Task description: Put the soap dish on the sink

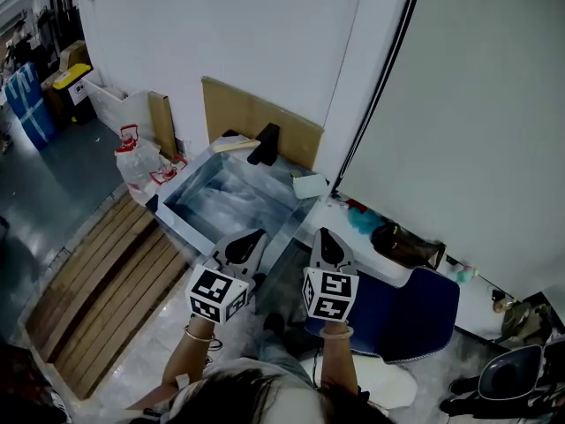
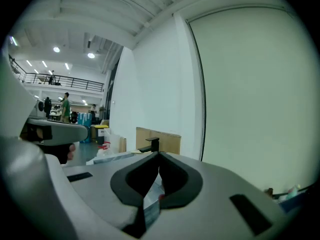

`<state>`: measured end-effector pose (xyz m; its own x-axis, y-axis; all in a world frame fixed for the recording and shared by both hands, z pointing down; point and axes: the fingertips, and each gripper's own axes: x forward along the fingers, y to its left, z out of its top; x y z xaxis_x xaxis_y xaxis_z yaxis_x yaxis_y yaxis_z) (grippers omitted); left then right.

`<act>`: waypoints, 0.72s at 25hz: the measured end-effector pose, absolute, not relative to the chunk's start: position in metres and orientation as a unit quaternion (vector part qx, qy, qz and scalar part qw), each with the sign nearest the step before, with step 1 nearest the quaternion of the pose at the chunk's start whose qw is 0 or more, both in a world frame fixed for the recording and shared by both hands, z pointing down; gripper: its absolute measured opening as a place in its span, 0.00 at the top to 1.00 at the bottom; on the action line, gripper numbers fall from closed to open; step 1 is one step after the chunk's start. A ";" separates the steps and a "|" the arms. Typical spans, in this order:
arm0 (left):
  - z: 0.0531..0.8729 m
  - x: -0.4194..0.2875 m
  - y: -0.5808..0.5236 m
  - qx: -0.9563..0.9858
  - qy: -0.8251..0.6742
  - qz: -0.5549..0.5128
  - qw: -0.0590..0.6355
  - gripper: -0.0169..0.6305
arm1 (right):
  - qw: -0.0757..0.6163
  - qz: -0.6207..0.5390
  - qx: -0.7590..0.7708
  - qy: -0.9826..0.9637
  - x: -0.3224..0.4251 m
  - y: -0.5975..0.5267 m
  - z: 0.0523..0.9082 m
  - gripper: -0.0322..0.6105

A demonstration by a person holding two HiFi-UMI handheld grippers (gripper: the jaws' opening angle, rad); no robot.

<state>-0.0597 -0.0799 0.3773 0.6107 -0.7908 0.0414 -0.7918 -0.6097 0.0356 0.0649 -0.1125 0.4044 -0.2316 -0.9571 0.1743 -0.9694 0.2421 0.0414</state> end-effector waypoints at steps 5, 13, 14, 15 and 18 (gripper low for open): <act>0.369 -0.069 -0.059 0.896 -0.444 -0.001 0.019 0.96 | 0.067 0.029 0.618 -0.783 0.060 -0.084 0.389 0.91; 0.362 -0.071 -0.031 0.899 -0.439 -0.006 0.014 0.96 | 0.049 0.024 0.612 -0.789 0.050 -0.049 0.373 0.91; 0.361 -0.071 -0.027 0.899 -0.438 -0.007 0.013 0.96 | 0.048 0.024 0.611 -0.790 0.049 -0.045 0.373 0.91; 0.361 -0.072 -0.024 0.899 -0.438 -0.008 0.012 0.96 | 0.047 0.023 0.609 -0.791 0.047 -0.041 0.372 0.91; 0.359 -0.073 -0.016 0.899 -0.438 -0.009 0.008 0.96 | 0.042 0.021 0.607 -0.794 0.045 -0.032 0.369 0.91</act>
